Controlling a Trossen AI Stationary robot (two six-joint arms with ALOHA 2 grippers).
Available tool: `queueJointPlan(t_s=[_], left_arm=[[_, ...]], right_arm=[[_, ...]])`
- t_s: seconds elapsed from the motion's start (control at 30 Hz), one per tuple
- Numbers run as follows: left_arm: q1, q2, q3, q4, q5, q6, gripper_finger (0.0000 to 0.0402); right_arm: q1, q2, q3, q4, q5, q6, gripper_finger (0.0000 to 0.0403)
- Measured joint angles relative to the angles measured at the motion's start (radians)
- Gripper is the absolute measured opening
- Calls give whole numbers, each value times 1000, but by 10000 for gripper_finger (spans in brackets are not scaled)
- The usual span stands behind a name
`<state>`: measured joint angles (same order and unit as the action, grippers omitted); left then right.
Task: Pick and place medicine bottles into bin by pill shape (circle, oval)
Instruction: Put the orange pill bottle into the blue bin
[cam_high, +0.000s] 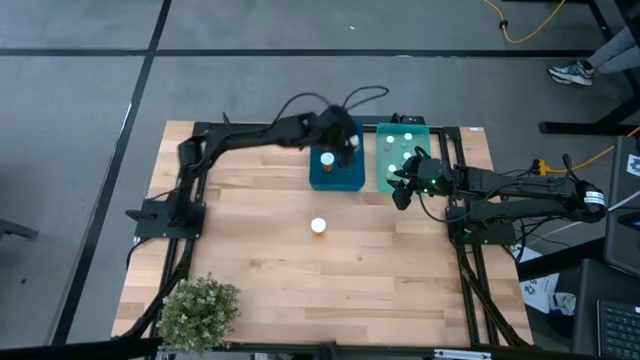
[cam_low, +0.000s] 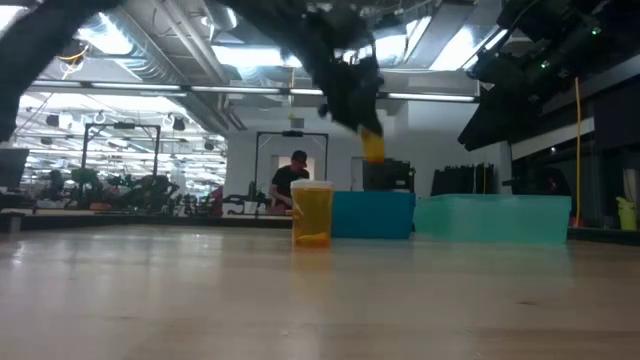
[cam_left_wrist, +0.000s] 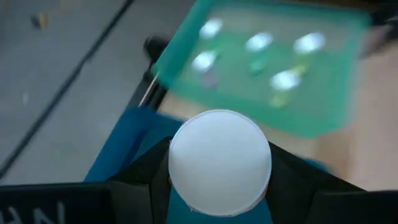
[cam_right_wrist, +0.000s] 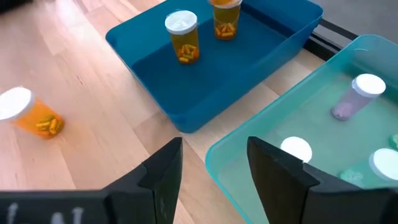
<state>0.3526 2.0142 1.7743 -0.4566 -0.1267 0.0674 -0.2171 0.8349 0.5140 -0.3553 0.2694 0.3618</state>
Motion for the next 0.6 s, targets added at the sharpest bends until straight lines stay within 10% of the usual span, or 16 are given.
queueJointPlan(t_s=[0.6], left_arm=[[98, 274, 183, -168, 101, -58, 181]], right_arm=[[0, 0, 0, -1, 0, -25, 183]])
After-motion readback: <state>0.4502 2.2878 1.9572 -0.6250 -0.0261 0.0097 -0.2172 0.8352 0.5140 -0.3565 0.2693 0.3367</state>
